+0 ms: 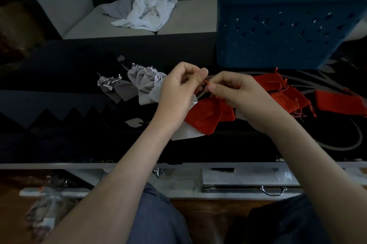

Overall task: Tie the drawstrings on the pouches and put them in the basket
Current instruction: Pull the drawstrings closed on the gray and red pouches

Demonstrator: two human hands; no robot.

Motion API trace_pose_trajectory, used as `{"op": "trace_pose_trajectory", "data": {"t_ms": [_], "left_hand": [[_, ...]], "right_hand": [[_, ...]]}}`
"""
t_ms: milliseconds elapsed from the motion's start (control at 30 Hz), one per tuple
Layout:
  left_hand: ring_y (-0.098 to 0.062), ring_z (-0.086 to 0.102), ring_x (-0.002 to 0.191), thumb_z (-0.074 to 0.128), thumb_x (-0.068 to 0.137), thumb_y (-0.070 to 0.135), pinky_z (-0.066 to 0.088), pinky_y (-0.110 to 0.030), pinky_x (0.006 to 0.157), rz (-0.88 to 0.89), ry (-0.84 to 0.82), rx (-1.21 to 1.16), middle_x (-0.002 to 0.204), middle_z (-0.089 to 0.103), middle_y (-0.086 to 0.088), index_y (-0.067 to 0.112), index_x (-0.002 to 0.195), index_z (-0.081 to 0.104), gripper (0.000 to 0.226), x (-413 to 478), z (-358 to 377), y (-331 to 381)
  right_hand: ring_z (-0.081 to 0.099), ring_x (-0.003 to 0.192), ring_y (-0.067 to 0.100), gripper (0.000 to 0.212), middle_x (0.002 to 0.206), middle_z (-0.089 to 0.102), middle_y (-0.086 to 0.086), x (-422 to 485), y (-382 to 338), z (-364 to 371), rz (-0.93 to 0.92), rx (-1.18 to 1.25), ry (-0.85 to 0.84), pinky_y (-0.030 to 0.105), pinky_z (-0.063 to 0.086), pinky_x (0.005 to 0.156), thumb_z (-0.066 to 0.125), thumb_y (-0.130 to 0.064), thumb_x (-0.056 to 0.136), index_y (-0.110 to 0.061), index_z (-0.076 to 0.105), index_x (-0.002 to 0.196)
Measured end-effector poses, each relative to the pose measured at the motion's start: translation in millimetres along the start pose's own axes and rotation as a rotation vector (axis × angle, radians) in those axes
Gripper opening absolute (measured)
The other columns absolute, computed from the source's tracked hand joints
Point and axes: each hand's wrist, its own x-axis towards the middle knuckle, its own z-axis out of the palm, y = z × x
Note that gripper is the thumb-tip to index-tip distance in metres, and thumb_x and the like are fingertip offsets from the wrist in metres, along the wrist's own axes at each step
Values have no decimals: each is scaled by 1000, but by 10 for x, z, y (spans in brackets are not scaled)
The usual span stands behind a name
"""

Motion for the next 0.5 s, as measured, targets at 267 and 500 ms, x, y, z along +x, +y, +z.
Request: {"op": "trace_pose_trajectory", "data": {"t_ms": [267, 500], "left_hand": [[3, 57, 73, 56, 95, 18, 45, -17, 70, 115, -44, 170, 71, 61, 16, 23, 82, 63, 16, -16, 10, -46], [-3, 61, 82, 59, 93, 17, 48, -17, 75, 126, -79, 350, 84, 66, 6, 11, 93, 67, 10, -42, 64, -113]], "right_hand": [[43, 46, -2, 9, 59, 55, -10, 24, -43, 31, 1, 182, 105, 10, 32, 47, 61, -9, 89, -13, 65, 82], [55, 56, 2, 7, 69, 62, 6, 38, 30, 27, 79, 106, 236, 15, 42, 53, 64, -13, 89, -12, 69, 84]]}}
